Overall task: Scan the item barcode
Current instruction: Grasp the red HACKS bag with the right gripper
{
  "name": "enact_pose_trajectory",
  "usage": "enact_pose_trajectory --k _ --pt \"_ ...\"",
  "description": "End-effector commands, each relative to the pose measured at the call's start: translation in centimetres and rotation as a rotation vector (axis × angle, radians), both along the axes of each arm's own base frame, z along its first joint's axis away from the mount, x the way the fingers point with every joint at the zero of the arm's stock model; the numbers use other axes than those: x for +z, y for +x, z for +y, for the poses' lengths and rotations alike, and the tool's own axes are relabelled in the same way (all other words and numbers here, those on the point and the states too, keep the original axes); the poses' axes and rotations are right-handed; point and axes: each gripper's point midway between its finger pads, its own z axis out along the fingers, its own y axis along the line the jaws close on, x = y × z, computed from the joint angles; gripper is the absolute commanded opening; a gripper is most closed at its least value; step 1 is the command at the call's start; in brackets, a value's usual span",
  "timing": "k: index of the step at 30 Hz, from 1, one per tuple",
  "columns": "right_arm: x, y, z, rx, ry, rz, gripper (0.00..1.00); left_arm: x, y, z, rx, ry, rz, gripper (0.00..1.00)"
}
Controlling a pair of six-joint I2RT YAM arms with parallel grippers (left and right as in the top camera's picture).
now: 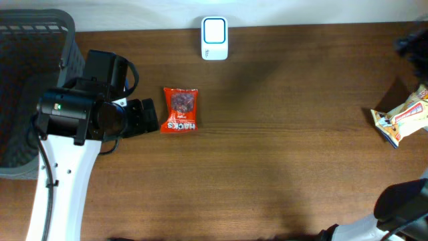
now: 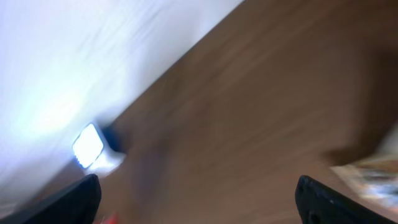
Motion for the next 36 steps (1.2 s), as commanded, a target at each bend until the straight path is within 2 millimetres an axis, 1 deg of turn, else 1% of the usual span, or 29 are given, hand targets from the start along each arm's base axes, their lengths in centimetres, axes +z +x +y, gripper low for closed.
enact_pose_trajectory --k 1,2,3,4,5,6,7,8,9,10,11,12,14,16,17,19,20,21,22,24,25,26,28,30,31,33,35,36 --pt "-3.3 2.1 11.4 0.344 0.133 0.043 0.99 0.3 0.1 0.2 0.014 0.006 -0.012 0.99" --pt "-4.6 2.4 14.3 0.407 0.148 0.078 0.99 0.3 0.1 0.2 0.014 0.006 -0.012 0.99" --pt "-6.9 2.5 19.1 0.513 0.158 0.123 0.99 0.3 0.1 0.2 0.014 0.006 -0.012 0.99" --pt "-10.4 2.7 25.9 0.687 0.141 0.157 0.99 0.3 0.1 0.2 0.014 0.006 -0.012 0.99" --pt "-12.1 2.8 29.3 0.756 0.14 0.17 0.99 0.3 0.1 0.2 0.014 0.006 -0.012 0.99" --pt "-13.9 3.0 32.6 0.803 0.152 0.187 0.93 0.3 0.1 0.2 0.014 0.006 -0.012 0.99" --pt "-16.3 3.1 36.8 0.842 0.175 0.209 0.92 0.3 0.1 0.2 0.014 0.006 -0.012 0.99" --pt "-18.0 3.0 39.9 0.866 0.195 0.221 0.92 0.3 0.1 0.2 0.014 0.006 -0.012 0.99" --pt "-19.2 2.8 42.1 0.889 0.204 0.223 0.92 0.3 0.1 0.2 0.014 0.006 -0.012 0.99" --pt "-20.0 2.6 43.9 0.925 0.197 0.205 0.92 0.3 0.1 0.2 0.014 0.006 -0.012 0.99" --pt "-20.7 2.4 45.2 0.942 0.171 0.192 0.92 0.3 0.1 0.2 0.014 0.006 -0.012 0.99" --pt "-21.7 2.4 46.4 0.931 0.106 0.188 0.92 0.3 0.1 0.2 0.014 0.006 -0.012 0.99" --pt "-22.6 2.4 47.2 0.826 0.032 0.221 0.92 0.3 0.1 0.2 0.014 0.006 -0.012 0.99" --pt "-23.1 1.7 49.6 0.837 -0.05 0.186 0.91 0.3 0.1 0.2 0.014 0.006 -0.012 0.99" --pt "-23.5 1.4 50.5 0.836 -0.063 0.181 0.91 0.3 0.1 0.2 0.014 0.006 -0.012 0.99" --pt "-24.6 1.0 51.4 0.796 -0.086 0.194 0.86 0.3 0.1 0.2 0.014 0.006 -0.012 0.99" --pt "-25.5 0.7 51.7 0.788 -0.09 0.212 0.86 0.3 0.1 0.2 0.014 0.006 -0.012 0.99" --pt "-26.2 0.5 51.8 0.786 -0.101 0.222 0.86 0.3 0.1 0.2 0.014 0.006 -0.012 0.99" --pt "-26.8 0.8 51.2 0.759 -0.142 0.229 0.85 0.3 0.1 0.2 0.014 0.006 -0.012 0.99" --pt "-28.1 1.2 48.2 0.665 -0.276 0.275 0.82 0.3 0.1 0.2 0.014 0.006 -0.012 0.99" --pt "-28.6 1.3 46.3 0.612 -0.354 0.304 0.77 0.3 0.1 0.2 0.014 0.006 -0.012 0.99" --pt "-28.8 1.4 44.9 0.579 -0.403 0.326 0.75 0.3 0.1 0.2 0.014 0.006 -0.012 0.99" --pt "-29.2 1.3 42.8 0.547 -0.432 0.374 0.75 0.3 0.1 0.2 0.014 0.006 -0.012 0.99" --pt "-28.6 1.1 41.1 0.526 -0.438 0.417 0.75 0.3 0.1 0.2 0.014 0.006 -0.012 0.99" --pt "-27.8 0.8 40.2 0.516 -0.443 0.44 0.75 0.3 0.1 0.2 0.014 0.006 -0.012 0.99" --pt "-24.9 0.2 38.5 0.499 -0.458 0.473 0.76 0.3 0.1 0.2 0.014 0.006 -0.012 0.99" --pt "-22.3 -0.2 37.5 0.491 -0.459 0.496 0.76 0.3 0.1 0.2 0.014 0.006 -0.012 0.99" --pt "-21.9 -0.6 37.7 0.538 -0.468 0.499 0.76 0.3 0.1 0.2 0.014 0.006 -0.012 0.99"
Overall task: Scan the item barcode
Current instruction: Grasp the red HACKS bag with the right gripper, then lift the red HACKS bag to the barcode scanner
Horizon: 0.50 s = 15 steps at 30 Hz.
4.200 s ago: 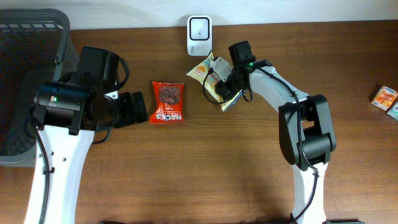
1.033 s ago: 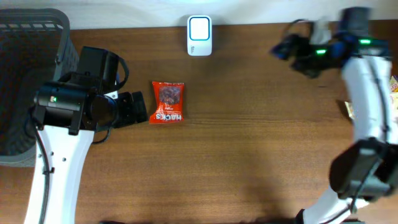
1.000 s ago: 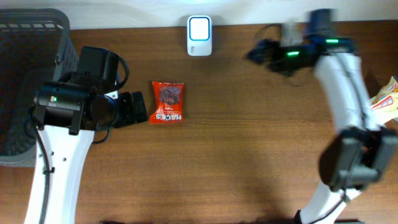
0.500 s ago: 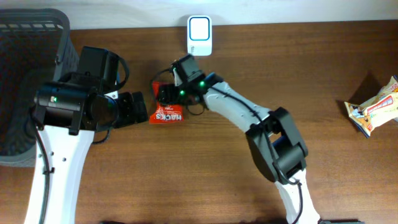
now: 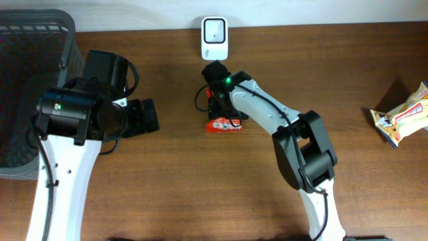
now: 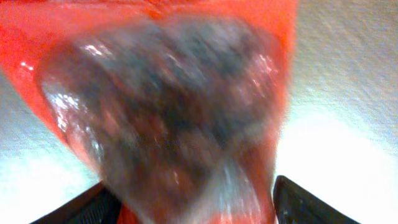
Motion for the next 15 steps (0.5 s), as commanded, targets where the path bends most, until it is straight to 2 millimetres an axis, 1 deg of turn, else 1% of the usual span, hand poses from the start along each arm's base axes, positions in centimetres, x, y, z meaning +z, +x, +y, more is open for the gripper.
enact_pose_trajectory --k 1,2,3,4,7,8,10,11,13,14,15 --pt "5.1 0.8 0.9 0.097 0.068 -0.063 0.73 0.3 0.1 0.2 0.014 0.005 -0.012 0.99" --pt "4.6 0.5 1.3 0.104 0.082 -0.043 0.66 0.3 0.1 0.2 0.014 0.005 -0.012 0.99" --pt "3.9 0.2 1.4 0.109 0.077 -0.028 0.63 0.3 0.1 0.2 0.014 0.005 -0.012 0.99" --pt "3.0 -0.2 1.6 0.115 0.064 -0.01 0.63 0.3 0.1 0.2 0.014 0.005 -0.012 0.99" --pt "1.3 0.2 1.7 0.117 0.043 -0.008 0.63 0.3 0.1 0.2 0.014 0.005 -0.012 0.99" --pt "0.2 0.1 1.7 0.117 0.035 0.008 0.63 0.3 0.1 0.2 0.014 0.005 -0.012 0.99" --pt "-1.1 -0.1 1.5 0.117 0.021 0.032 0.63 0.3 0.1 0.2 0.014 0.005 -0.012 0.99" --pt "-1.9 -0.2 1.5 0.117 0.015 0.045 0.6 0.3 0.1 0.2 0.014 0.005 -0.012 0.99" --pt "-2.3 -0.4 1.4 0.116 0.01 0.056 0.26 0.3 0.1 0.2 0.014 0.005 -0.012 0.99" --pt "-1.9 -0.3 1.3 0.115 0.013 0.051 0.16 0.3 0.1 0.2 0.014 0.005 -0.012 0.99" --pt "-1.1 0.0 1.0 0.106 0.019 0.048 0.04 0.3 0.1 0.2 0.014 0.005 -0.012 0.99"
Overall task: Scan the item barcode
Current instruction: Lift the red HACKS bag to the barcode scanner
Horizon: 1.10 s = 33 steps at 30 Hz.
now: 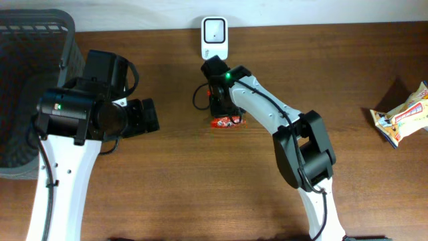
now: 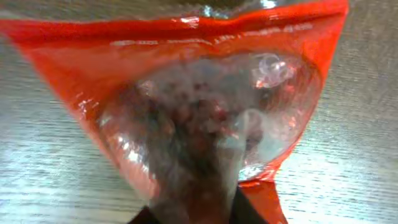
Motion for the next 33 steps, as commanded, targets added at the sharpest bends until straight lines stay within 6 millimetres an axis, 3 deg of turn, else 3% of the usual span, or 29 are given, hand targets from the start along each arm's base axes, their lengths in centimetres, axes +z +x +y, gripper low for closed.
enact_pose_trajectory --k 1,3,5,8,11,13,16,20,22,29,33 --pt "-0.3 -0.3 -0.9 -0.021 -0.006 0.049 0.04 0.3 0.1 0.2 0.014 0.005 -0.012 0.99" --pt "2.5 0.5 -2.3 -0.058 0.007 0.057 0.04 0.3 0.1 0.2 0.014 0.005 -0.012 0.99" --pt "6.4 0.6 -2.3 -0.094 0.157 0.133 0.04 0.3 0.1 0.2 0.014 0.005 -0.012 0.99" --pt "11.9 0.0 -0.1 -0.004 0.54 0.244 0.04 0.3 0.1 0.2 0.014 0.005 -0.012 0.99" --pt "17.7 -2.0 1.8 0.163 0.993 0.342 0.04 0.3 0.1 0.2 0.014 0.005 -0.012 0.99" --pt "20.4 -3.5 2.2 0.257 1.16 0.349 0.04 0.3 0.1 0.2 0.014 0.005 -0.012 0.99" --pt "20.5 -5.8 3.0 0.34 1.154 0.382 0.04 0.3 0.1 0.2 0.014 0.005 -0.012 0.99" --pt "23.0 -6.6 5.2 0.344 1.302 0.417 0.04 0.3 0.1 0.2 0.014 0.005 -0.012 0.99" --pt "23.1 -7.3 6.0 0.356 1.302 0.437 0.04 0.3 0.1 0.2 0.014 0.005 -0.012 0.99" --pt "19.0 -8.0 4.9 0.6 1.054 0.302 0.04 0.3 0.1 0.2 0.014 0.005 -0.012 0.99" --pt "19.3 -7.9 5.0 0.583 1.077 0.307 0.04 0.3 0.1 0.2 0.014 0.005 -0.012 0.99"
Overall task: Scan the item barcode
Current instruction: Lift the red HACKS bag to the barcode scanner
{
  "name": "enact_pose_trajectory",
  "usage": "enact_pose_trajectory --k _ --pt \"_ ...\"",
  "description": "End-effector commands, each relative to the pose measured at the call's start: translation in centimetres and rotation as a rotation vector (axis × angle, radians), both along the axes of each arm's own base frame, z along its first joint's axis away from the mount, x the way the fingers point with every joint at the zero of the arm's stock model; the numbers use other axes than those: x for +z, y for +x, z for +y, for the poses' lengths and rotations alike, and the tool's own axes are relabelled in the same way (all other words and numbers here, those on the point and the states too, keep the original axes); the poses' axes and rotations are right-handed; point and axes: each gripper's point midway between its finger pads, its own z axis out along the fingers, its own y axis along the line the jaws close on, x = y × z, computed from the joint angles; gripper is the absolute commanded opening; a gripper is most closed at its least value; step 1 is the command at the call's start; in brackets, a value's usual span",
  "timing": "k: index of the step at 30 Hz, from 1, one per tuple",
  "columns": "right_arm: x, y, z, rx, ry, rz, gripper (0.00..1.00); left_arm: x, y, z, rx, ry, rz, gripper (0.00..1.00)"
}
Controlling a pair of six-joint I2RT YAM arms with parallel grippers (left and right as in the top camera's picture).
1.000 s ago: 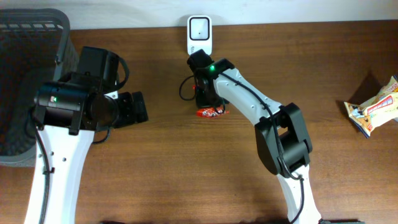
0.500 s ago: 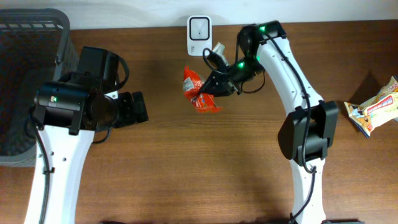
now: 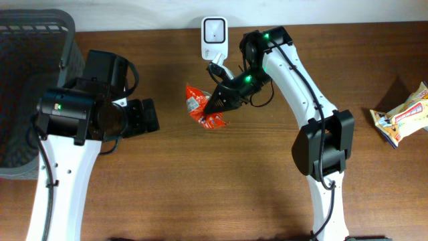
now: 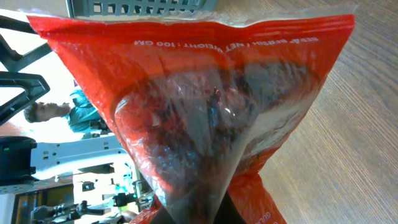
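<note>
The item is a red snack pouch [image 3: 202, 107] with a clear window, held off the table just below the white barcode scanner [image 3: 214, 30] at the back edge. My right gripper [image 3: 219, 102] is shut on the pouch. In the right wrist view the pouch [image 4: 205, 106] fills the frame, pinched at its lower end, where the dark fingers show only as a sliver. My left gripper [image 3: 148, 115] rests over the table to the left of the pouch; its jaws are not clearly seen from above.
A dark mesh basket [image 3: 30, 80] stands at the far left. Another snack packet [image 3: 401, 120], white and yellow, lies at the right edge. The wooden table [image 3: 221, 187] stretches toward the front.
My right gripper has lifted the pouch off the table and turned it. The arm now reaches from the back right, and the pouch hangs tilted to the left under the scanner.
The pouch first lay flat beside my left gripper, with the right arm off at the right edge. Then the right gripper was on the pouch in front of the scanner, then shut on it. Now the pouch is raised and tilted by the scanner.
</note>
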Motion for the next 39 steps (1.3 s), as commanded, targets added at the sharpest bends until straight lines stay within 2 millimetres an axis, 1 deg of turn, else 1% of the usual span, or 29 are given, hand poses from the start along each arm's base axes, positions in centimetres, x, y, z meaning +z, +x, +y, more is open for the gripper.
enact_pose_trajectory --k 1,2,3,5,6,8,9,10,13,15,16,19,20,21,22,23,25,26,27,29,32,34,35,36,37,38,39 --pt "2.1 0.0 0.6 -0.03 0.07 0.035 0.04 0.3 0.1 0.2 0.014 0.005 -0.012 0.99" --pt "3.4 0.1 1.1 -0.062 0.132 0.1 0.04 0.3 0.1 0.2 0.014 0.005 -0.012 0.99" --pt "4.0 0.2 1.2 -0.084 0.153 0.149 0.04 0.3 0.1 0.2 0.014 0.005 -0.012 0.99" --pt "4.7 0.5 1.2 -0.107 0.176 0.19 0.04 0.3 0.1 0.2 0.014 0.005 -0.012 0.99" --pt "4.7 0.6 1.0 -0.115 0.173 0.199 0.04 0.3 0.1 0.2 0.014 0.005 -0.012 0.99" --pt "5.2 1.2 0.5 -0.147 0.188 0.239 0.04 0.3 0.1 0.2 0.014 0.005 -0.012 0.99" --pt "6.7 2.4 -0.4 -0.19 0.28 0.268 0.04 0.3 0.1 0.2 0.014 0.005 -0.012 0.99" --pt "7.8 3.4 -1.4 -0.226 0.347 0.284 0.04 0.3 0.1 0.2 0.014 0.005 -0.012 0.99" --pt "8.0 5.9 -5.3 -0.33 0.365 0.287 0.04 0.3 0.1 0.2 0.014 0.005 -0.012 0.99" --pt "8.0 6.9 -7.1 -0.368 0.378 0.256 0.04 0.3 0.1 0.2 0.014 0.005 -0.012 0.99" --pt "8.0 7.1 -7.5 -0.373 0.384 0.238 0.04 0.3 0.1 0.2 0.014 0.005 -0.012 0.99" --pt "7.6 7.1 -7.6 -0.348 0.391 0.136 0.04 0.3 0.1 0.2 0.014 0.005 -0.012 0.99" --pt "7.2 7.0 -7.6 -0.331 0.381 0.082 0.04 0.3 0.1 0.2 0.014 0.005 -0.012 0.99" --pt "6.4 6.9 -7.7 -0.304 0.35 0.008 0.04 0.3 0.1 0.2 0.014 0.005 -0.012 0.99" --pt "3.9 6.5 -8.1 -0.258 0.218 -0.066 0.04 0.3 0.1 0.2 0.014 0.005 -0.012 0.99" --pt "0.4 5.5 -8.8 -0.161 0.024 -0.149 0.04 0.3 0.1 0.2 0.014 0.005 -0.012 0.99" --pt "-2.9 4.2 -9.2 -0.025 -0.176 -0.231 0.04 0.3 0.1 0.2 0.014 0.005 -0.012 0.99" --pt "-3.9 3.5 -8.9 0.051 -0.228 -0.273 0.04 0.3 0.1 0.2 0.014 0.005 -0.012 0.99" --pt "-4.8 2.6 -8.2 0.145 -0.27 -0.325 0.04 0.3 0.1 0.2 0.014 0.005 -0.012 0.99" --pt "-5.8 1.1 -6.7 0.288 -0.324 -0.391 0.04 0.3 0.1 0.2 0.014 0.005 -0.012 0.99" --pt "-6.2 0.5 -6.0 0.336 -0.352 -0.408 0.04 0.3 0.1 0.2 0.014 0.005 -0.012 0.99" --pt "-6.5 1.0 -6.2 0.329 -0.372 -0.427 0.04 0.3 0.1 0.2 0.014 0.005 -0.012 0.99" --pt "-7.0 2.0 -6.5 0.267 -0.443 -0.413 0.04 0.3 0.1 0.2 0.014 0.005 -0.012 0.99" --pt "-7.7 3.5 -7.0 0.19 -0.534 -0.415 0.04 0.3 0.1 0.2 0.014 0.005 -0.012 0.99" --pt "-8.4 5.6 -8.0 0.054 -0.664 -0.409 0.04 0.3 0.1 0.2 0.014 0.005 -0.012 0.99" --pt "-8.9 7.4 -9.1 -0.078 -0.784 -0.403 0.04 0.3 0.1 0.2 0.014 0.005 -0.012 0.99" --pt "-9.3 10.7 -12.9 -0.34 -1.049 -0.426 0.04 0.3 0.1 0.2 0.014 0.005 -0.012 0.99"
